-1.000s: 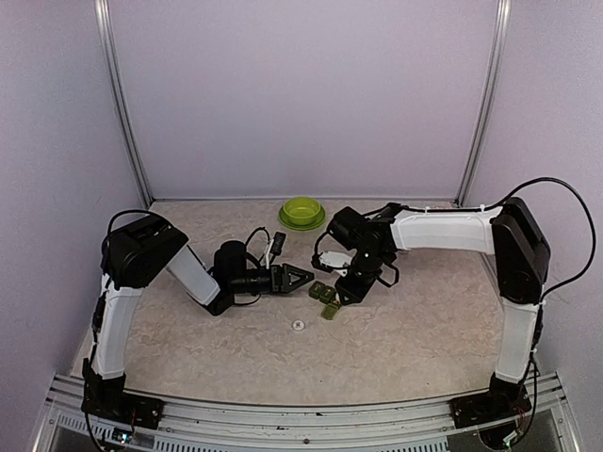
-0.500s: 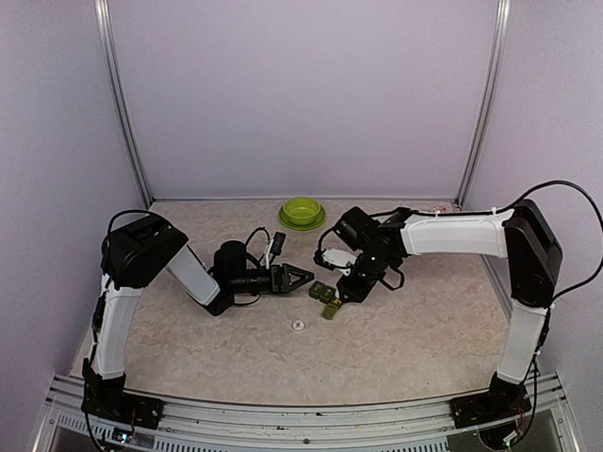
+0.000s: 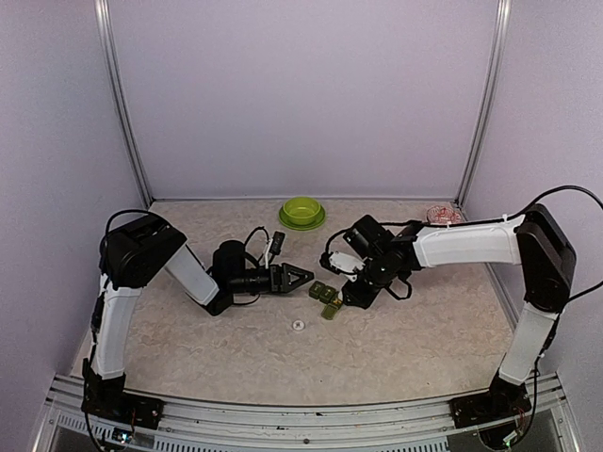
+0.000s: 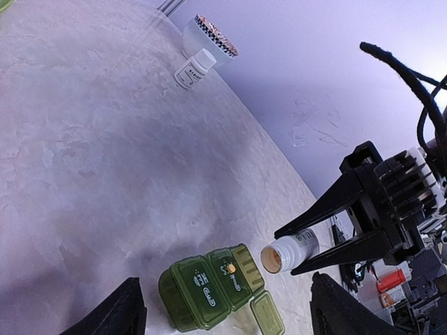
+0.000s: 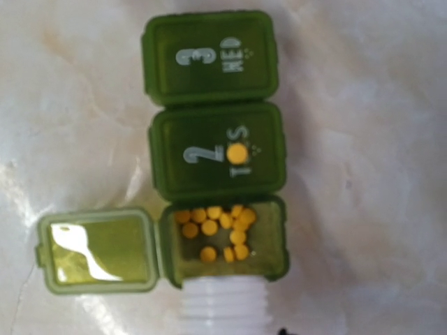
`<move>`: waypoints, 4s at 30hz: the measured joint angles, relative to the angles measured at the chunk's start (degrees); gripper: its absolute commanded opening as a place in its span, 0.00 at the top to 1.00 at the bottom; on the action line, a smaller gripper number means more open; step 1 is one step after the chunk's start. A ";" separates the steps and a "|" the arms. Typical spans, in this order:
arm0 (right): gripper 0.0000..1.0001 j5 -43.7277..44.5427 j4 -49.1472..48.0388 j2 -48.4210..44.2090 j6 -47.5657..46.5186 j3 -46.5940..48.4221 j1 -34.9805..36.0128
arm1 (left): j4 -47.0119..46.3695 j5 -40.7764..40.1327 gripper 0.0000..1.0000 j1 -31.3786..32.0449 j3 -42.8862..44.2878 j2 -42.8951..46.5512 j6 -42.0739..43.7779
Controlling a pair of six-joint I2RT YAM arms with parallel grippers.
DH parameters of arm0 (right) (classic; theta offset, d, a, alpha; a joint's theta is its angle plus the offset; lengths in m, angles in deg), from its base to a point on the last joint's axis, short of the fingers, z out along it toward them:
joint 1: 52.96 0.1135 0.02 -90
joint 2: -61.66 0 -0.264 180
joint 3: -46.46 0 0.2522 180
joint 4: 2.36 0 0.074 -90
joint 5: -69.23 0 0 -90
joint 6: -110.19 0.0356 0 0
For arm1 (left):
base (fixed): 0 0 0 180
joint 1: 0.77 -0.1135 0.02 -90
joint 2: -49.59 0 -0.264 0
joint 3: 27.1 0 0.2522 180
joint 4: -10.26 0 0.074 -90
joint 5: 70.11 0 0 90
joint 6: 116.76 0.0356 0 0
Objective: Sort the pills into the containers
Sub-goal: Pour the pill into the compartment of the pill container, then adjust the pill container at the center of the board.
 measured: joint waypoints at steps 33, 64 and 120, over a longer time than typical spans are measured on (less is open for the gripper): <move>0.81 5.22 -40.39 -22.67 2.54 -31.39 -0.22 | 6.71 -4.20 0.01 1.88 -0.83 7.65 1.86; 0.81 12.41 -47.12 -40.89 4.35 -41.35 -0.22 | 27.08 -19.47 0.01 12.85 7.67 9.79 9.90; 0.82 12.81 -47.21 -44.11 4.46 -43.36 -0.22 | 37.00 -19.52 0.01 17.00 15.32 5.35 12.13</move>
